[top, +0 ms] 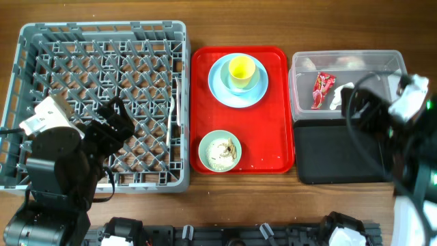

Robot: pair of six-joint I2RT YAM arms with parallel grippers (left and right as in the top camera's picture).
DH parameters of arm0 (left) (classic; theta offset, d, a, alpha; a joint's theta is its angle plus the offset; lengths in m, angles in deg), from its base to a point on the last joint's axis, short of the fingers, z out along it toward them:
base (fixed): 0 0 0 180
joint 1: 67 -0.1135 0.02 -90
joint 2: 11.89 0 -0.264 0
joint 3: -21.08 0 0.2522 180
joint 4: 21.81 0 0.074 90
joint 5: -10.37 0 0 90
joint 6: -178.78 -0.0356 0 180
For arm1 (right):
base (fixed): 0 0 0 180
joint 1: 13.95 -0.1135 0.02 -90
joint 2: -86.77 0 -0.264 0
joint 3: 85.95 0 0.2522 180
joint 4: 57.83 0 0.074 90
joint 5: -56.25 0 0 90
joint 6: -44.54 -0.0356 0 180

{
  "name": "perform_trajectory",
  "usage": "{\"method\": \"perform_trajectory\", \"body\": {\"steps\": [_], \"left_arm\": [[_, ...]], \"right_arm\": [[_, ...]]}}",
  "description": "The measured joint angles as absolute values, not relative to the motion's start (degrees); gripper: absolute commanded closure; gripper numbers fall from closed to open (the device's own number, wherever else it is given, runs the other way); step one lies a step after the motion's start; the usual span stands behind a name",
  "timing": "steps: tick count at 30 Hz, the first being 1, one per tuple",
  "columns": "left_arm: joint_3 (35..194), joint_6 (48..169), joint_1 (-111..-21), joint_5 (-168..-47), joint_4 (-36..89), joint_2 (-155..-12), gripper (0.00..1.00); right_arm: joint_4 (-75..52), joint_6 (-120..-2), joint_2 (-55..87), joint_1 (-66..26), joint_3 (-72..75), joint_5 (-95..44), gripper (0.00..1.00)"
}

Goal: Sort waste into correct bins and load items into the dishwasher rack
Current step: 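Pick the tissue off the black tray and drop it into the clear bin, then move the right gripper to the green rice bowl and grip its rim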

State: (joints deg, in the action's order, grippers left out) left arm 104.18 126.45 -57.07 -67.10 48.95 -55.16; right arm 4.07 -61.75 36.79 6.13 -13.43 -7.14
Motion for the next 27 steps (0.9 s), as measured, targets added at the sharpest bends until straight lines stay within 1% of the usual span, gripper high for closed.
{"method": "perform_trajectory", "body": {"steps": [3, 6, 10, 11, 14, 15, 16, 17, 18, 20, 24, 26, 27], "left_arm": [[104.2, 126.4, -57.1, -67.1, 49.0, -55.2, 0.00], [104.2, 126.4, -57.1, -67.1, 49.0, -55.2, 0.00], [104.2, 126.4, -57.1, -67.1, 49.0, -55.2, 0.00], [104.2, 126.5, -57.1, -67.1, 49.0, -55.2, 0.00], [104.2, 126.4, -57.1, -67.1, 49.0, -55.2, 0.00], [104.2, 126.4, -57.1, -67.1, 49.0, -55.2, 0.00], [104.2, 126.5, -57.1, -67.1, 49.0, -55.2, 0.00], [104.2, 126.4, -57.1, -67.1, 49.0, -55.2, 0.00], [104.2, 126.4, -57.1, -67.1, 49.0, -55.2, 0.00], [104.2, 126.5, -57.1, -67.1, 49.0, -55.2, 0.00], [104.2, 126.4, -57.1, -67.1, 49.0, -55.2, 0.00], [104.2, 126.5, -57.1, -67.1, 49.0, -55.2, 0.00], [104.2, 126.4, -57.1, -67.1, 49.0, -55.2, 0.00]], "right_arm": [[7.4, -57.9, 48.2, 6.2, -13.4, -6.7, 0.00], [7.8, -56.3, 55.2, 6.1, -13.4, -6.3, 0.00], [8.2, -55.8, 56.9, 6.1, -13.4, -6.3, 0.00], [8.6, -56.0, 56.9, 6.1, -13.4, -6.3, 0.03], [10.5, -58.1, 56.8, 6.1, -13.4, -4.7, 0.26], [10.8, -58.1, 56.7, 6.1, -13.4, -2.3, 0.42], [11.0, -57.3, 56.5, 6.1, -13.6, 0.2, 0.66], [11.9, -56.1, 55.8, 6.2, -13.8, 3.1, 0.73], [13.8, -53.8, 54.3, 6.1, -14.2, 6.7, 0.78], [18.0, -50.1, 49.7, 6.1, -15.4, 10.0, 0.81], [22.1, -43.0, 40.0, 4.4, -16.9, 10.3, 0.78], [21.7, -41.2, 36.8, -1.1, -16.9, 8.8, 0.77], [20.9, -41.1, 34.8, -5.4, -16.9, 7.4, 0.74]]}}
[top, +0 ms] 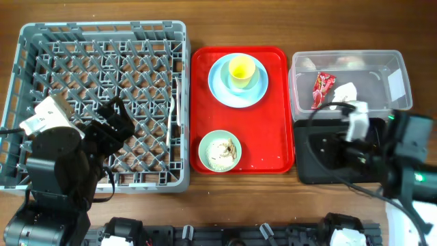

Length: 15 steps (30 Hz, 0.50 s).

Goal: Sort waste into correct bins and load items into the dishwasher rack
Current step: 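Move the right gripper to the green rice bowl and grip its rim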

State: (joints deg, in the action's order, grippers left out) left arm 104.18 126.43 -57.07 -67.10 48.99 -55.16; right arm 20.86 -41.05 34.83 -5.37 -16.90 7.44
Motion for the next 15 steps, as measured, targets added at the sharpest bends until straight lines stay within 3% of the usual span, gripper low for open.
{"method": "perform_trajectory", "body": {"steps": [4, 8, 13, 15], "left_arm": [[104.2, 126.5, -57.1, -67.1, 49.0, -55.2, 0.00], [104.2, 126.5, -57.1, -67.1, 49.0, -55.2, 0.00], [104.2, 126.4, -57.1, -67.1, 48.9, -55.2, 0.00], [104.2, 126.5, -57.1, -67.1, 49.0, -55.2, 0.00]], "right_arm": [[13.1, -44.4, 27.6, -24.4, -16.9, 0.4, 0.64], [0.8, -52.0, 16.2, -45.0, -16.9, -9.0, 0.68], [-10.1, -56.1, 3.6, -56.5, -16.9, -18.4, 0.71], [-13.1, -57.5, -0.9, -58.0, -16.9, -20.7, 0.80]]}}
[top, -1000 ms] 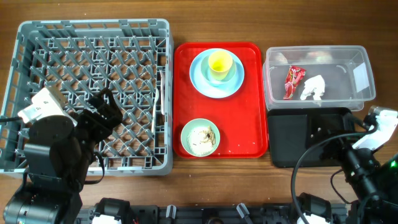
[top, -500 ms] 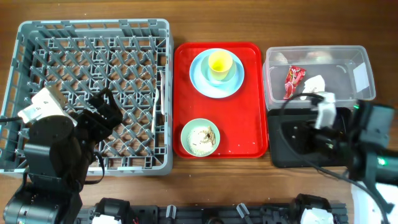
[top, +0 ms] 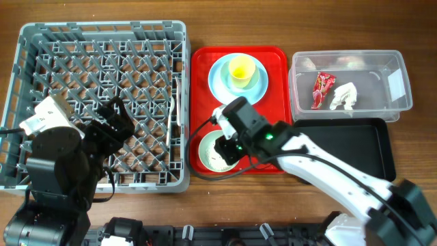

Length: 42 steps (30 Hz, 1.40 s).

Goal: Sort waste into correct bins and load items into the dishwasher rack
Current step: 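Move the right gripper to the green rice bowl and grip its rim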

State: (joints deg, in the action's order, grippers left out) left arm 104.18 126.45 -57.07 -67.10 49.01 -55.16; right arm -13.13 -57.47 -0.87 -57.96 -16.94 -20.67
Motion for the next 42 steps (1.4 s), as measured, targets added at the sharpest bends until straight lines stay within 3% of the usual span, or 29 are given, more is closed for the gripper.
{"method": "perform_trajectory", "body": {"steps": [1, 6, 10, 18, 22, 25, 27, 29, 30, 33, 42], "left_arm": [[104.2, 126.4, -57.1, -67.1, 49.0, -55.2, 0.00], [104.2, 126.5, -57.1, -67.1, 49.0, -55.2, 0.00], [104.2, 126.4, -57.1, -67.1, 49.0, -55.2, 0.00], [104.2, 126.5, -57.1, -67.1, 49.0, -55.2, 0.00], [104.2, 126.4, -57.1, -67.1, 49.0, -55.2, 0.00], [104.2, 126.5, -57.1, -67.1, 49.0, -55.2, 0.00], [104.2, 126.4, -57.1, -67.1, 49.0, -55.2, 0.00], [104.2, 126.4, -57.1, -67.1, 49.0, -55.2, 0.00], [104.2, 126.5, -57.1, -67.1, 49.0, -55.2, 0.00], [104.2, 126.4, -57.1, -67.1, 49.0, -55.2, 0.00], [104.2, 126.4, -57.1, -67.1, 49.0, -55.2, 0.00]], "right_arm": [[-13.7, -57.9, -2.4, -58.2, -16.9, -21.1, 0.85], [-13.3, -60.1, -7.1, -58.5, -17.0, -29.1, 0.85], [-11.5, -61.1, -7.1, -58.5, -17.0, -36.6, 0.78], [-5.9, -61.3, -7.1, -58.5, -17.0, -50.7, 0.75], [-2.3, -61.8, -7.1, -58.5, -17.0, -60.1, 0.67], [-1.6, -62.1, -7.1, -57.8, -17.0, -64.5, 0.83], [0.0, -63.7, -7.1, -56.9, -16.7, -64.0, 0.82], [-0.3, -64.3, -6.9, -56.2, -15.8, -60.0, 0.73], [-1.3, -63.5, -6.4, -56.1, -15.3, -56.9, 0.65], [-4.3, -58.8, -1.9, -56.1, -13.9, -42.2, 0.59], [-4.7, -56.7, 0.2, -56.9, -14.5, -30.6, 0.59]]}}
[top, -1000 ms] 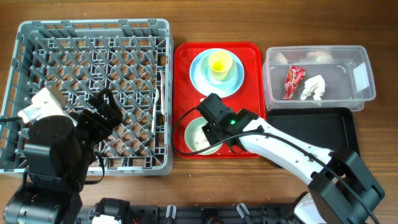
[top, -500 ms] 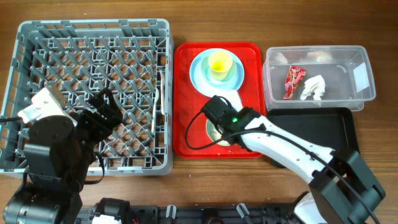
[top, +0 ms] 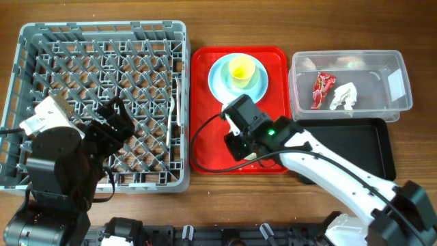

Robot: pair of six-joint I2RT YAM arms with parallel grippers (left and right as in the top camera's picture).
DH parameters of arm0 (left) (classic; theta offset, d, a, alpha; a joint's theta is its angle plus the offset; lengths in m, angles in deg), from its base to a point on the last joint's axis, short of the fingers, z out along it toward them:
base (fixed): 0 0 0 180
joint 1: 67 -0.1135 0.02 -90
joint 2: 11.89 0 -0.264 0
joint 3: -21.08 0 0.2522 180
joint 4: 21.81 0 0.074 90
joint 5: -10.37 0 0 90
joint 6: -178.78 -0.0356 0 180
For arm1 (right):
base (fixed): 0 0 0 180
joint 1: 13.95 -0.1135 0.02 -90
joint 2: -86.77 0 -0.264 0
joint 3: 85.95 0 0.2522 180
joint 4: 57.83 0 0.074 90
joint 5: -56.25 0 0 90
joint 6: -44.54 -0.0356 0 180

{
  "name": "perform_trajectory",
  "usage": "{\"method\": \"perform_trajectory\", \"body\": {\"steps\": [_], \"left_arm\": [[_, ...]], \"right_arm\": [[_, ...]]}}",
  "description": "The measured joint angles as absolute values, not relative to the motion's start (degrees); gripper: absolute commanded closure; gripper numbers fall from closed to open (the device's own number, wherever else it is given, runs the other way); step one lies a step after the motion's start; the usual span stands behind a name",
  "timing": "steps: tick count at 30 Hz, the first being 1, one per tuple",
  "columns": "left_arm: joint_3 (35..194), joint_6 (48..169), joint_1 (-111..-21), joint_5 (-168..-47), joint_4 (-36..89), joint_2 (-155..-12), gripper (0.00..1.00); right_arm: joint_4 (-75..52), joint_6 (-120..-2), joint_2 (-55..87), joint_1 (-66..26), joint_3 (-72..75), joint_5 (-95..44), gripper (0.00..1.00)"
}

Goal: Sort waste into correct bins and load items into the dishwasher rack
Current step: 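Move the right gripper to the green rice bowl and grip its rim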

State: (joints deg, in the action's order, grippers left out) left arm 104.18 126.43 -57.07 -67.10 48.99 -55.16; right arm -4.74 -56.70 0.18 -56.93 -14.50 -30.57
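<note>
My right arm reaches across the red tray (top: 205, 61), and its gripper (top: 240, 145) points down over the tray's front half. Its fingers are hidden under the wrist, so their state does not show. The green bowl of food scraps is not visible; the tray's front left is bare red. A yellow cup (top: 241, 69) stands on a light blue plate (top: 220, 87) at the tray's back. My left gripper (top: 117, 123) hangs open over the front of the grey dishwasher rack (top: 102, 31), holding nothing.
A utensil (top: 171, 116) lies along the rack's right side. At the back right, a clear bin (top: 396, 102) holds a red wrapper (top: 321, 89) and crumpled white paper (top: 343, 96). A black bin (top: 355, 147) sits in front of it.
The right gripper has shifted a little right and back over the tray. The green bowl, partly visible under it before, no longer shows, and its spot is bare. The left arm has not moved.
The right gripper was first over the clear bin, beside the wrapper and paper. Then it was over the black bin, with the paper lying in the clear bin. Then it stood over the green bowl on the tray, and now the bowl is out of sight.
</note>
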Motion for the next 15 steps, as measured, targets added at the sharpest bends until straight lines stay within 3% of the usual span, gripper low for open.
{"method": "perform_trajectory", "body": {"steps": [8, 12, 15], "left_arm": [[104.2, 126.5, -57.1, -67.1, 49.0, -55.2, 0.00], [104.2, 126.4, -57.1, -67.1, 49.0, -55.2, 0.00], [104.2, 126.5, -57.1, -67.1, 49.0, -55.2, 0.00]], "right_arm": [[-11.1, -57.2, -7.4, -58.7, -17.4, -29.7, 0.61], [-12.0, -57.9, -9.3, -58.7, -17.4, -29.7, 0.73], [-12.0, -58.6, -10.0, -58.7, -17.4, -29.7, 0.88]]}}
